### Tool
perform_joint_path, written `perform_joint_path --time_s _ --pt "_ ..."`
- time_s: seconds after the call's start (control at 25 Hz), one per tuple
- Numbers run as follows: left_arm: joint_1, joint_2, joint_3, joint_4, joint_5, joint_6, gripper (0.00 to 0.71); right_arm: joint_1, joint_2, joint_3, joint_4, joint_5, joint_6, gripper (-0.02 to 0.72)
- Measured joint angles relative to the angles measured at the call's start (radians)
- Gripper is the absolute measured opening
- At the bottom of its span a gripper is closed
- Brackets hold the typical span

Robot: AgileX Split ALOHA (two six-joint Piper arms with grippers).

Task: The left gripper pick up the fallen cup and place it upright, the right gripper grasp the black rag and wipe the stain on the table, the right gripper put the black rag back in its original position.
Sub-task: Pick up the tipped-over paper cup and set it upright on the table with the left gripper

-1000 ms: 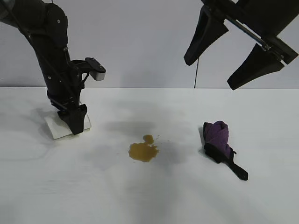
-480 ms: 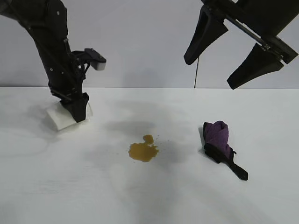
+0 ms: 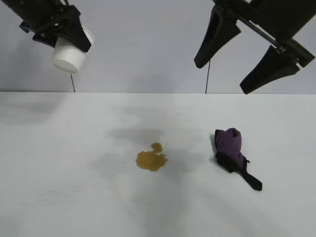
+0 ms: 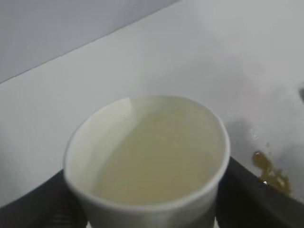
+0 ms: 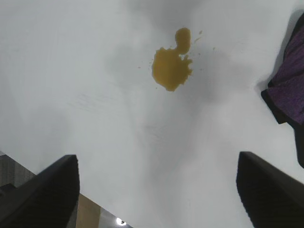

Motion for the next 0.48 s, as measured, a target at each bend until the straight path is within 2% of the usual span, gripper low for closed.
perform_joint_path --time_s 0.28,0.48 --pt "0.011 0.000 0.170 -0.313 0.009 0.530 0.465 0.000 0.000 0.000 0.002 -0.015 0.000 0.622" --pt "0.011 0.000 0.244 -0.410 0.013 0.778 0.465 0.000 0.000 0.000 0.003 -0.020 0.000 0.622"
